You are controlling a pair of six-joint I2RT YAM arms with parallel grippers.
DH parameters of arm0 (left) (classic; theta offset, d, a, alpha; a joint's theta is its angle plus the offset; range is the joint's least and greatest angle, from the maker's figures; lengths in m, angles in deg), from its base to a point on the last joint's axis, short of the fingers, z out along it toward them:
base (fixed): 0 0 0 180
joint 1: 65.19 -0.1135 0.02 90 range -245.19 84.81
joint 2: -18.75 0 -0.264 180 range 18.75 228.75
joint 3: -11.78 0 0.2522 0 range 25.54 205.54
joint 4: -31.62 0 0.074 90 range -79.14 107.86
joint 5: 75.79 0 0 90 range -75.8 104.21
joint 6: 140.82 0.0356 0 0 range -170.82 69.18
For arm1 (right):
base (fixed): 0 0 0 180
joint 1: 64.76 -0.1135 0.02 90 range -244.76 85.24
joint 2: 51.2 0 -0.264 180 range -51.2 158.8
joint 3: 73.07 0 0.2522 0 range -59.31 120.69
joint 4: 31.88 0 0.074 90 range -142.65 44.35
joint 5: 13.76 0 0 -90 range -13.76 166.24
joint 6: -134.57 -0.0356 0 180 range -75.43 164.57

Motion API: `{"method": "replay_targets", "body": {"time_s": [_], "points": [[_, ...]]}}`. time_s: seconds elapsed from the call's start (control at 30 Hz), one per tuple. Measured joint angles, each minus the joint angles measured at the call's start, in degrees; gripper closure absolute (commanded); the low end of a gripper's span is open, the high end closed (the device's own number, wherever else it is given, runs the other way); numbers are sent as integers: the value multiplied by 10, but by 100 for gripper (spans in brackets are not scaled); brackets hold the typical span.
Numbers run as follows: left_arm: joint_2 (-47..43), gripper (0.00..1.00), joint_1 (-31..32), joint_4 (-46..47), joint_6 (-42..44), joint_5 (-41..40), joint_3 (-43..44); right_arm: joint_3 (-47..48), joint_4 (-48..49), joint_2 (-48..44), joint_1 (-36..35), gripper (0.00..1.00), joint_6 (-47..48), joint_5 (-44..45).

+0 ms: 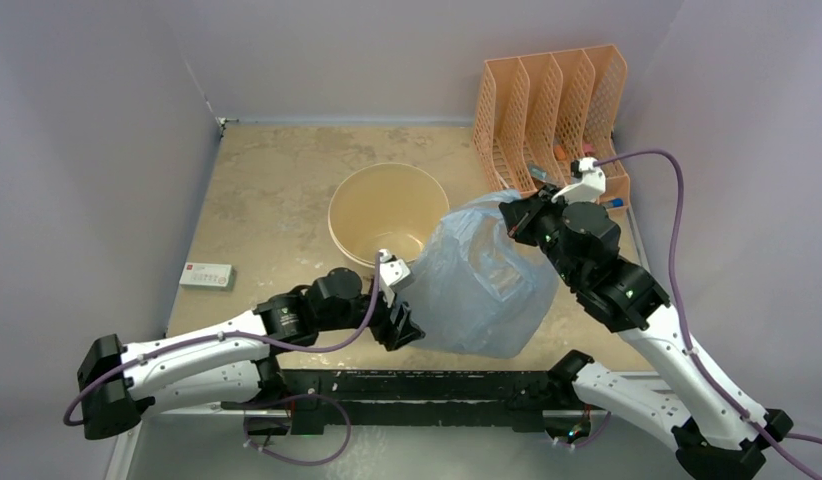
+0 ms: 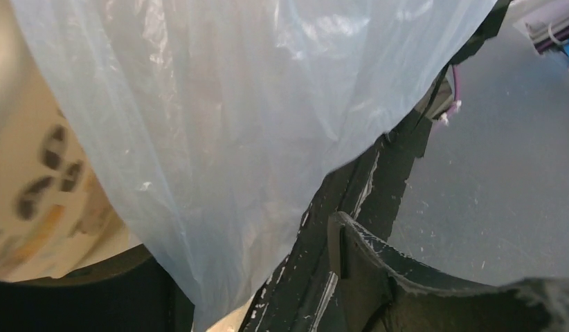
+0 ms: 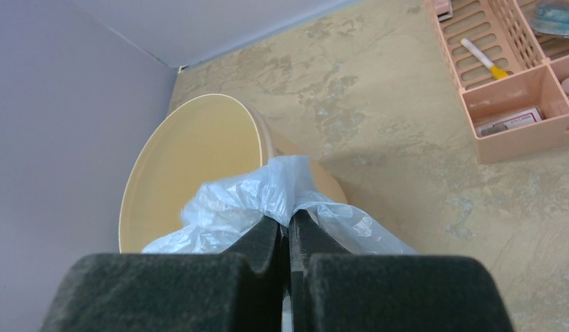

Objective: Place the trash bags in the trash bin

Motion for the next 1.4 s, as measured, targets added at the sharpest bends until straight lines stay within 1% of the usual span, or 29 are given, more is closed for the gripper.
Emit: {"method": "replay_targets", "body": {"time_s": [0.13,0.3,0.43,0.5,0.53,0.63,0.87,0.97,1.03,1.1,1.2,1.4], "points": [[18,31,0,76,-33,25,-68,-8,1,2,0,100,-10,9],[26,29,0,171,-75,16,-146,-9,7,19,0,100,-15,-4],[78,26,0,255,-87,12,-155,-11,12,17,0,100,-14,-22],[120,23,1,330,-94,23,-164,-11,13,12,0,100,-14,-29],[125,22,1,339,-96,24,-166,-11,14,11,0,100,-14,-32],[150,21,1,420,-114,35,-200,-12,16,7,0,100,-15,-38],[152,21,1,508,-135,51,-252,-24,23,3,0,100,-15,-60],[155,24,2,535,-146,51,-264,-24,30,2,0,100,-14,-69],[165,25,5,571,-157,42,-277,-24,37,1,0,100,-14,-77],[184,25,8,610,-167,33,-294,-24,42,0,0,100,-14,-81],[222,24,12,637,-176,26,-296,-24,44,0,0,100,-14,-85],[333,23,27,744,-192,23,-289,-24,45,-13,0,100,-15,-94]]}}
